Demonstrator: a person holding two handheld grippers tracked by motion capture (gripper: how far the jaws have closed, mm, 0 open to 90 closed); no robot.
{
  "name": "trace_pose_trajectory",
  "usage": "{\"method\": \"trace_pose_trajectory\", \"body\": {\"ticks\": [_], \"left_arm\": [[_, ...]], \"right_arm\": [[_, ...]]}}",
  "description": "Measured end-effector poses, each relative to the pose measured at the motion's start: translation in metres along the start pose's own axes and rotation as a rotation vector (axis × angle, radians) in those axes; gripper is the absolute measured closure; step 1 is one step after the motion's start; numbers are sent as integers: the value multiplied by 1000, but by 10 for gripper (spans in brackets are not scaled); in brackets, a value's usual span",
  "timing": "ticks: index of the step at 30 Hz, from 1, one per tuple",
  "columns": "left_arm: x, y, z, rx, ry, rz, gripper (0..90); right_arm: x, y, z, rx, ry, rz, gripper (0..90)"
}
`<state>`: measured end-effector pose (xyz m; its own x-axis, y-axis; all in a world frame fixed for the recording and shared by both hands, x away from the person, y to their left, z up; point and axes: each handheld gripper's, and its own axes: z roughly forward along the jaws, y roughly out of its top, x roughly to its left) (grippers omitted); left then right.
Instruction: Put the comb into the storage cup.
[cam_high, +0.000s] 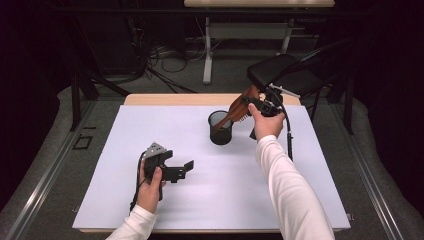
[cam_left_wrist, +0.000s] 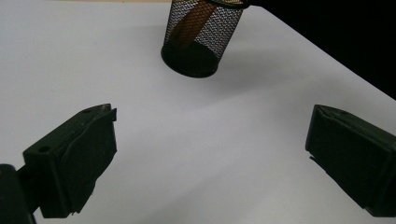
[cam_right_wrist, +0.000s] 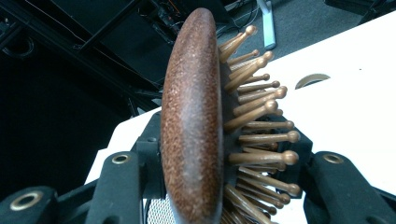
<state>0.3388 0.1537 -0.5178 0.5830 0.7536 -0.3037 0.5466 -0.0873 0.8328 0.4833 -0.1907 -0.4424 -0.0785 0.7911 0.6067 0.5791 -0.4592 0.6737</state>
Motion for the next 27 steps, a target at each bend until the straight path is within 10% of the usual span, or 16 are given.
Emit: {"method": "trace_pose_trajectory", "body": {"ticks": [27], "left_arm": [[1,0,0,4,0,2,23]], "right_arm": [[3,-6,5,10,-19,-39,482]]}}
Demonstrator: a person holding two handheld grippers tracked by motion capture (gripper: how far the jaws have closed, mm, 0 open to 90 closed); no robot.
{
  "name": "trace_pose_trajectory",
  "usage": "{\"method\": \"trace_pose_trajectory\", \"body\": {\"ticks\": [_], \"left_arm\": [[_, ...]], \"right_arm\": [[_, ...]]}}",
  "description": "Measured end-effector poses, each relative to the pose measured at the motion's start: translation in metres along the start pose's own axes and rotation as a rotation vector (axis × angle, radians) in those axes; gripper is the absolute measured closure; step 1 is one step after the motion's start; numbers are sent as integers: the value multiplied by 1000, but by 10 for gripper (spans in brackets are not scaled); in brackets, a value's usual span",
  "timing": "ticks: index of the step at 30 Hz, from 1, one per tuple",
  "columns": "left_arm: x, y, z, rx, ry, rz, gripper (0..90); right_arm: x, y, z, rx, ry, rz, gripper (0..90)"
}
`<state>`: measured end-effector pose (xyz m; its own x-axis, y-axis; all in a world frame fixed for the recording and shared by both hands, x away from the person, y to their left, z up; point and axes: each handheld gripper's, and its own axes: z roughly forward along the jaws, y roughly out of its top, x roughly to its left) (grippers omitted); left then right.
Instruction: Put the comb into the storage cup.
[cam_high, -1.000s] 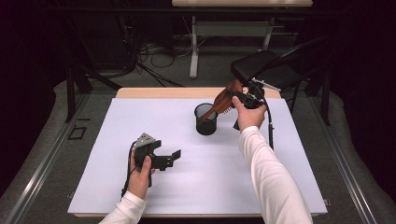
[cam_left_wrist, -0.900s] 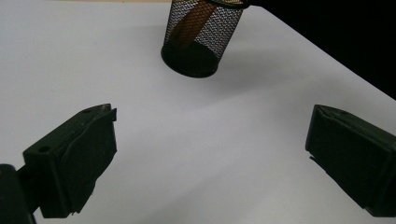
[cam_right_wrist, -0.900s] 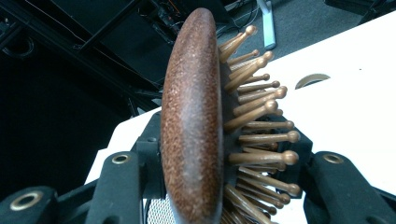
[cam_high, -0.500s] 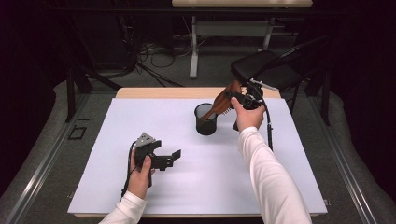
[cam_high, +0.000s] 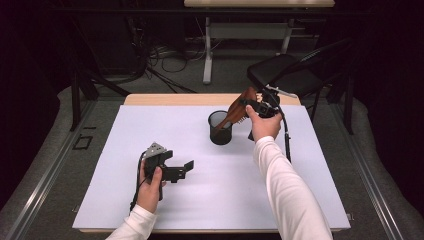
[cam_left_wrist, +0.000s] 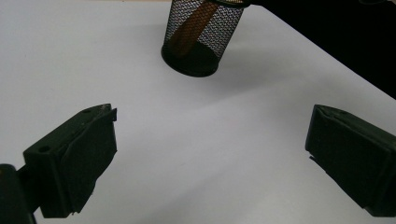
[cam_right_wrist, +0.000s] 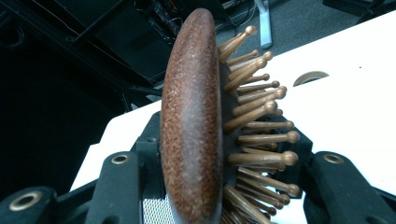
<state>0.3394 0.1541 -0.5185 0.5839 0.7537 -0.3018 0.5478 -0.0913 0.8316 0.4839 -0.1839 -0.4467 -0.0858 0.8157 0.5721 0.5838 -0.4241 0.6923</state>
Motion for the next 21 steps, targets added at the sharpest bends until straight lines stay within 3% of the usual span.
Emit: {"method": "trace_pose_trajectory", "body": {"ticks": [21], "left_arm": [[0,0,0,0,2,-1,23]], "right_arm": [[0,-1,1,17,-3,-9,481]]}}
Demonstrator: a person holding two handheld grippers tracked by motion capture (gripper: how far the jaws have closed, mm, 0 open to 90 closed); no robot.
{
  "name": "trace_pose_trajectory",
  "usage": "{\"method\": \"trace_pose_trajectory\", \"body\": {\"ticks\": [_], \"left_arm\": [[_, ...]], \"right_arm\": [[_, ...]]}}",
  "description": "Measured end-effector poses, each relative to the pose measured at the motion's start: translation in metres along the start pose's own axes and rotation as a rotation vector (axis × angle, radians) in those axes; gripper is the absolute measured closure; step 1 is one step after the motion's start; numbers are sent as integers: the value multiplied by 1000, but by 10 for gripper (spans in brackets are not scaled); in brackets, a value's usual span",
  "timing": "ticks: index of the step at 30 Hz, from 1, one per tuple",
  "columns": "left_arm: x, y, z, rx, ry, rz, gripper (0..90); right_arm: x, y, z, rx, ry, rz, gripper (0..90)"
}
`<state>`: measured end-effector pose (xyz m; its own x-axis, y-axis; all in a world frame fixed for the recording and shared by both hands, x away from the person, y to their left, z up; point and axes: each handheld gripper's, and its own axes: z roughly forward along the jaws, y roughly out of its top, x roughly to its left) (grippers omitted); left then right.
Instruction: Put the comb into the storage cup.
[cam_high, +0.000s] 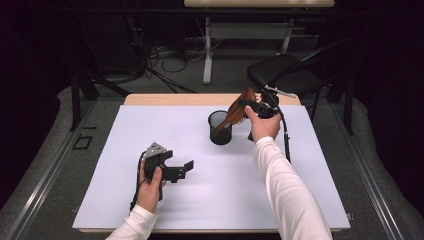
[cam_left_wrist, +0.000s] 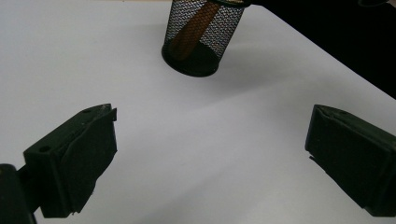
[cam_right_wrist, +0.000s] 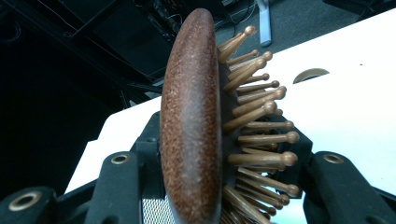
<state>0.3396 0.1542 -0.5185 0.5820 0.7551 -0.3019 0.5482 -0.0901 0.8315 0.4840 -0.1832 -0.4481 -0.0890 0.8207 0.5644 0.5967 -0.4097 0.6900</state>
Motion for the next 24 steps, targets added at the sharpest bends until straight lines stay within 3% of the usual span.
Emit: {"method": "trace_pose_trajectory", "body": {"ticks": [4,24], "left_arm": [[0,0,0,-1,1,-1,23],[0,0,0,1,1,0,24]], "right_arm": [[-1,0,0,-2,1,16,481],[-6,-1,0,-2,23,-4,466]]}}
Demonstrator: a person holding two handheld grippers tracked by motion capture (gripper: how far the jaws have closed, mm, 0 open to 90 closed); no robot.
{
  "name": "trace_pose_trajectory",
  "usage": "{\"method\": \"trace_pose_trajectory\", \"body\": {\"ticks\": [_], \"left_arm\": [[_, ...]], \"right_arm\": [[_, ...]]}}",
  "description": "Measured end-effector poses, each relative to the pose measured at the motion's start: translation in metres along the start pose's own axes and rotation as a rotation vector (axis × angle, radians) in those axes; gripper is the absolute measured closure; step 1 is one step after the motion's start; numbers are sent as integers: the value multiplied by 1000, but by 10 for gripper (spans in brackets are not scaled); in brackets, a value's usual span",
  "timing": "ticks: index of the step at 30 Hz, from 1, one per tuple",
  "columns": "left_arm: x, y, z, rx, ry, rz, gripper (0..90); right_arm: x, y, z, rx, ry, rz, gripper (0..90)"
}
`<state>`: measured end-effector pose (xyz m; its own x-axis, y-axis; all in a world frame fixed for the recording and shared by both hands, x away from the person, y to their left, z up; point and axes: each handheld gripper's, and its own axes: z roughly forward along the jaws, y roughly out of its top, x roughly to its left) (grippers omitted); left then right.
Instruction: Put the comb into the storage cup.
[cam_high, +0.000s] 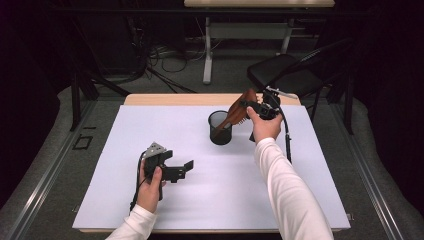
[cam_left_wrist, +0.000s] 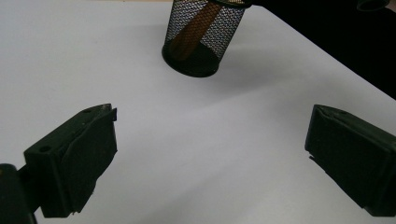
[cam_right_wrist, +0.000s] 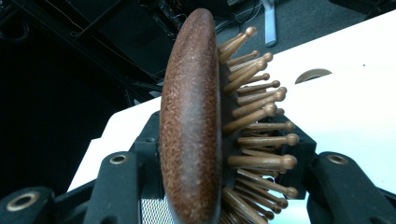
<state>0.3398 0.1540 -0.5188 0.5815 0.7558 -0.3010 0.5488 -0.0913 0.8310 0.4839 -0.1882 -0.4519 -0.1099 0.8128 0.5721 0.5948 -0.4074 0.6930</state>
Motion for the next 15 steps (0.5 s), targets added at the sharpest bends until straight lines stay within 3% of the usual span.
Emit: {"method": "trace_pose_trajectory", "body": {"ticks": [11,15], "left_arm": [[-1,0,1,2,-2,0,25],[-1,-1,1,3,-1,2,25]], "right_arm": [[-2,1,0,4,10,-8,454],[-2,1,1,0,16,15,448]]}}
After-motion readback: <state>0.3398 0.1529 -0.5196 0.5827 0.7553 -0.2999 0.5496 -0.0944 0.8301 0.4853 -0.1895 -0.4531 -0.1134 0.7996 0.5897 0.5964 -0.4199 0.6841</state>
